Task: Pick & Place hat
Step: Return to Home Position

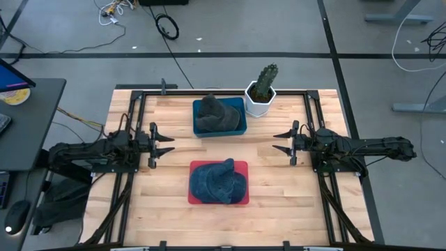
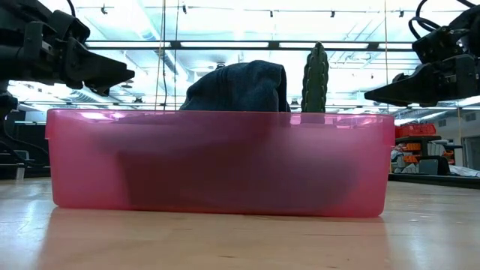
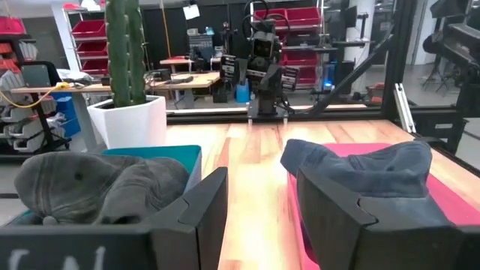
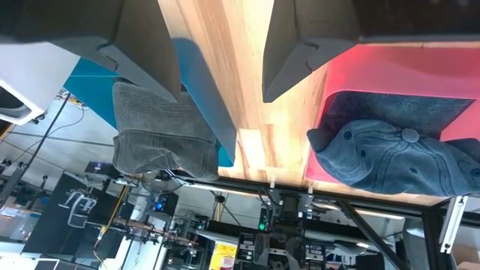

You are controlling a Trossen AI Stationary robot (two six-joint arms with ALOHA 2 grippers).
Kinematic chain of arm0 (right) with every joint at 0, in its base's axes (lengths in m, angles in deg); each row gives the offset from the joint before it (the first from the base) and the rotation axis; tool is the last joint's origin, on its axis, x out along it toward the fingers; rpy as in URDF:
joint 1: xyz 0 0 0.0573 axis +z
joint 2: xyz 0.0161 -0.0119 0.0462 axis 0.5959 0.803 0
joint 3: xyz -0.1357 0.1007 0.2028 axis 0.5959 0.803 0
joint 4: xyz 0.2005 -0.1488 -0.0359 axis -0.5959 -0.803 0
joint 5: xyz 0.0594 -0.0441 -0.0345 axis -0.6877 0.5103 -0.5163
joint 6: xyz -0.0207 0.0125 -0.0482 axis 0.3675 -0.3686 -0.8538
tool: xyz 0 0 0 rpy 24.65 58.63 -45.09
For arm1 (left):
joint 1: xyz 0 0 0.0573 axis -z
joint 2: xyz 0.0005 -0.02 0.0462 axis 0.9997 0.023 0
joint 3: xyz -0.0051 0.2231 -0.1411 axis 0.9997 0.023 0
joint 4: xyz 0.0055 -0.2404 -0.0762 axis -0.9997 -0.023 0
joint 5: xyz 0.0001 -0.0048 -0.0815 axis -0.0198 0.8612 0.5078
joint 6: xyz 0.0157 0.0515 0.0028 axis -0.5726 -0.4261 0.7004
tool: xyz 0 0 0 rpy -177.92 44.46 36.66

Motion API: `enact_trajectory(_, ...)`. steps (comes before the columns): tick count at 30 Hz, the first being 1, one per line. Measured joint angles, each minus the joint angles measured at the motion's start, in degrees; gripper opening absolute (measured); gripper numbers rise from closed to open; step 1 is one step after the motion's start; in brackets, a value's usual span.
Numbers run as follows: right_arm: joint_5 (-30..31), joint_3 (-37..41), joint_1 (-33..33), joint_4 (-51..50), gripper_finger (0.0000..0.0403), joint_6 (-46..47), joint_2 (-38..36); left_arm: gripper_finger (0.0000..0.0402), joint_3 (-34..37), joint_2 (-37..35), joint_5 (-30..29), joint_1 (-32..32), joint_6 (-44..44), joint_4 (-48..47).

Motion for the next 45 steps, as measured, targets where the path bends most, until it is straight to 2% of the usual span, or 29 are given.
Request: enact_trajectory(45, 0.0, 0.0, 0.0, -0.02, 0.0193, 0.02, 0.0, 0.0165, 0.07, -0.01, -0.15, 0.01, 0.72, 1.22)
